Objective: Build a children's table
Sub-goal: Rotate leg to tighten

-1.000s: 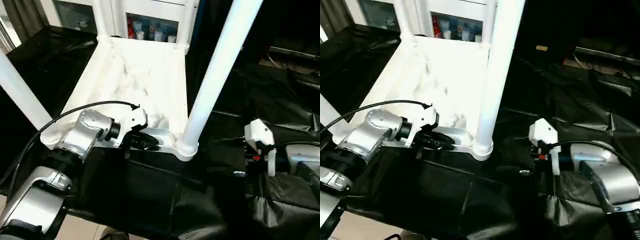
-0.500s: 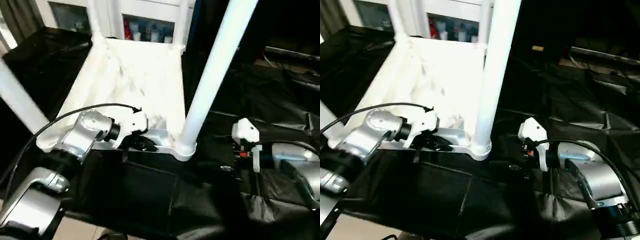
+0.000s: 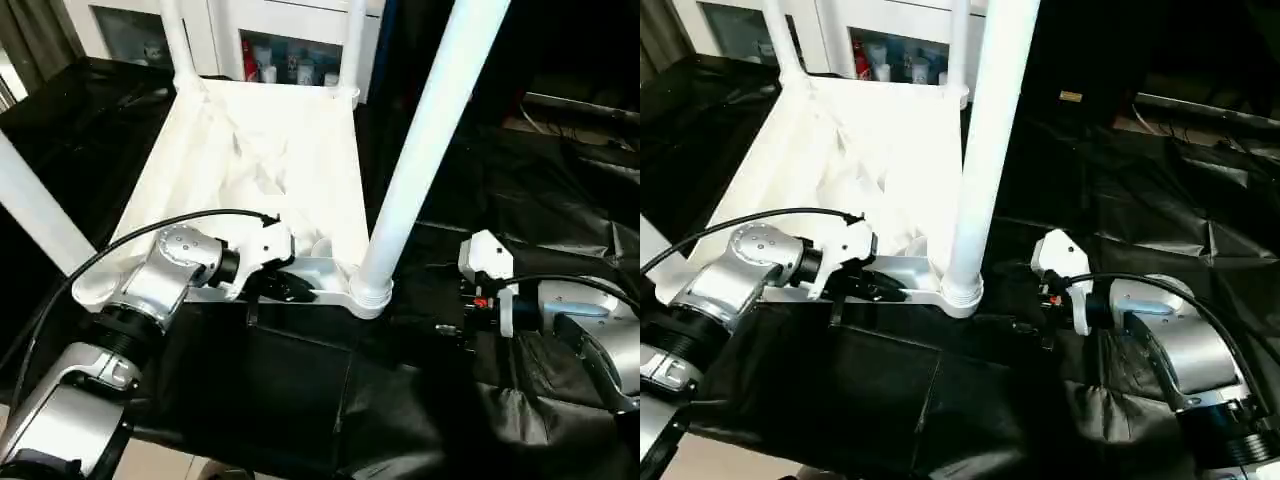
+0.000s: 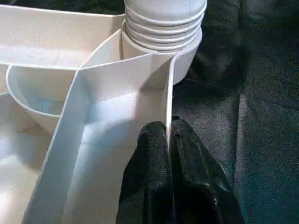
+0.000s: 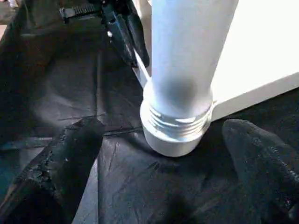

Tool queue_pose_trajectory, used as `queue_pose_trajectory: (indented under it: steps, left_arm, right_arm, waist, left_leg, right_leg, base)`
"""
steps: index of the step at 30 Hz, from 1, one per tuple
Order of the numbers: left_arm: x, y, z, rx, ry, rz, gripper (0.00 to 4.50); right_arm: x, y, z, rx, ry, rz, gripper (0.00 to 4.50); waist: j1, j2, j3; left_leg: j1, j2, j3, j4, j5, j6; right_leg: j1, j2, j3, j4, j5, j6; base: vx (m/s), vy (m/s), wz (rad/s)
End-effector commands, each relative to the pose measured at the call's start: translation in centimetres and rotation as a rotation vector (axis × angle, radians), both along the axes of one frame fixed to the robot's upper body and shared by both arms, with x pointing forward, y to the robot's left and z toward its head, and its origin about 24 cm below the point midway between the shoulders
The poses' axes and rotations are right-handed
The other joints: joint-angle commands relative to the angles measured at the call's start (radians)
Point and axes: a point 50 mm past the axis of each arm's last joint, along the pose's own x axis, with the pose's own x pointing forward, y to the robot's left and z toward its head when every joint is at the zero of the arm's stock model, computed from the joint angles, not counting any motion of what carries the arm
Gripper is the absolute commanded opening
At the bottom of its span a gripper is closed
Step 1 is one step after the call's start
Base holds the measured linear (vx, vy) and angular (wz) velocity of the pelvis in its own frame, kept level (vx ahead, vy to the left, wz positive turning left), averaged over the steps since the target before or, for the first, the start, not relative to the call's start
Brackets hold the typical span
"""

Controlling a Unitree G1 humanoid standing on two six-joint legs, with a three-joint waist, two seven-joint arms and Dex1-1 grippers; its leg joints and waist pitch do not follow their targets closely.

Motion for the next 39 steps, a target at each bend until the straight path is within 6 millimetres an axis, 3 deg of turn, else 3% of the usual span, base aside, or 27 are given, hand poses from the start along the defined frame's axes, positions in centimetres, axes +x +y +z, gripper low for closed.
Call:
queue_pose_trajectory:
  steps: [1, 6, 8, 9, 10, 11, 13, 19, 28, 39]
  left_arm:
    - [-1.5, 1.0, -3.0, 0.096, 0.145, 0.018, 0.02]
    - [-1.7, -0.1, -3.2, 0.064, 0.129, 0.117, 0.02]
    - [-2.1, -0.9, -3.0, 0.015, 0.114, 0.132, 0.02]
    - [-2.3, -1.1, -3.0, 0.005, 0.104, 0.125, 0.02]
    - [-2.5, -1.3, -3.0, 0.002, 0.094, 0.124, 0.02]
    - [-2.5, -1.3, -3.0, 0.003, 0.09, 0.124, 0.02]
    - [-2.7, -1.4, -3.0, 0.008, 0.071, 0.136, 0.02]
    - [-2.7, -1.0, -2.8, 0.016, 0.058, 0.155, 0.02]
    - [-2.9, -0.6, -2.8, 0.019, 0.061, 0.173, 0.0]
    - [-3.0, -0.3, -2.9, 0.013, 0.064, 0.194, 0.0]
  right_arm:
    - [0.5, 0.3, -0.3, -0.048, -0.038, -0.002, 4.5]
    - [1.6, 1.2, -0.9, -0.058, -0.097, -0.058, 4.5]
    - [1.8, 1.6, -0.9, -0.035, -0.103, -0.069, 4.5]
    - [1.9, 1.8, -0.9, -0.025, -0.105, -0.074, 4.5]
    - [2.0, 1.9, -0.9, -0.018, -0.105, -0.073, 4.5]
    - [2.0, 1.9, -0.9, -0.017, -0.105, -0.071, 4.5]
    - [2.1, 2.1, -1.1, -0.015, -0.101, -0.056, 4.5]
    - [2.4, 2.2, -1.1, -0.012, -0.091, -0.034, 4.5]
    - [2.7, 2.7, -1.4, 0.016, -0.079, -0.04, 3.62]
    - [2.6, 2.8, -2.0, 0.014, -0.07, -0.026, 2.83]
  waist:
    - [0.007, -0.006, -0.071]
    - [0.005, 0.0, -0.07]
    - [0.003, -0.007, -0.071]
    - [0.003, -0.006, -0.069]
    - [0.002, -0.012, -0.069]
    - [0.003, -0.008, -0.067]
    - [0.001, -0.016, -0.064]
    - [-0.002, -0.018, -0.066]
    - [-0.005, -0.024, -0.069]
    - [-0.009, -0.02, -0.07]
  left_leg:
    - [0.001, -0.002, -0.003, -0.06, -0.157, 0.043]
    - [0.007, 0.0, -0.001, -0.06, -0.164, 0.036]
    - [0.003, 0.003, -0.001, -0.061, -0.154, 0.045]
    - [0.001, -0.001, 0.0, -0.061, -0.152, 0.051]
    - [0.002, -0.001, 0.0, -0.061, -0.156, 0.053]
    - [0.002, -0.001, -0.001, -0.061, -0.163, 0.054]
    - [0.002, -0.001, -0.001, -0.062, -0.183, 0.052]
    - [0.0, -0.002, -0.001, -0.062, -0.168, 0.057]
    - [-0.003, -0.002, 0.0, -0.062, -0.143, 0.066]
    - [-0.001, -0.002, 0.0, -0.062, -0.15, 0.065]
  right_leg:
    - [0.06, -0.049, 0.028, -0.08, -0.211, -0.203]
    - [0.06, -0.048, 0.03, -0.078, -0.186, -0.223]
    - [0.064, -0.048, 0.029, -0.073, -0.146, -0.238]
    - [0.063, -0.045, 0.028, -0.076, -0.159, -0.23]
    - [0.062, -0.045, 0.028, -0.077, -0.171, -0.226]
    - [0.061, -0.046, 0.029, -0.08, -0.202, -0.214]
    - [0.057, -0.047, 0.029, -0.088, -0.278, -0.183]
    - [0.054, -0.046, 0.029, -0.087, -0.278, -0.167]
    - [0.056, -0.047, 0.029, -0.083, -0.252, -0.171]
    - [0.055, -0.046, 0.029, -0.084, -0.254, -0.176]
  base:
    - [0.0, 0.0, 0.0]
    - [0.0, 0.0, 0.0]
    - [0.0, 0.0, 0.0]
    - [0.0, 0.0, 0.0]
    - [0.0, 0.0, 0.0]
    - [0.0, 0.0, 0.0]
    - [0.0, 0.0, 0.0]
    - [0.0, 0.0, 0.0]
    - [0.0, 0.0, 0.0]
    - [0.0, 0.0, 0.0]
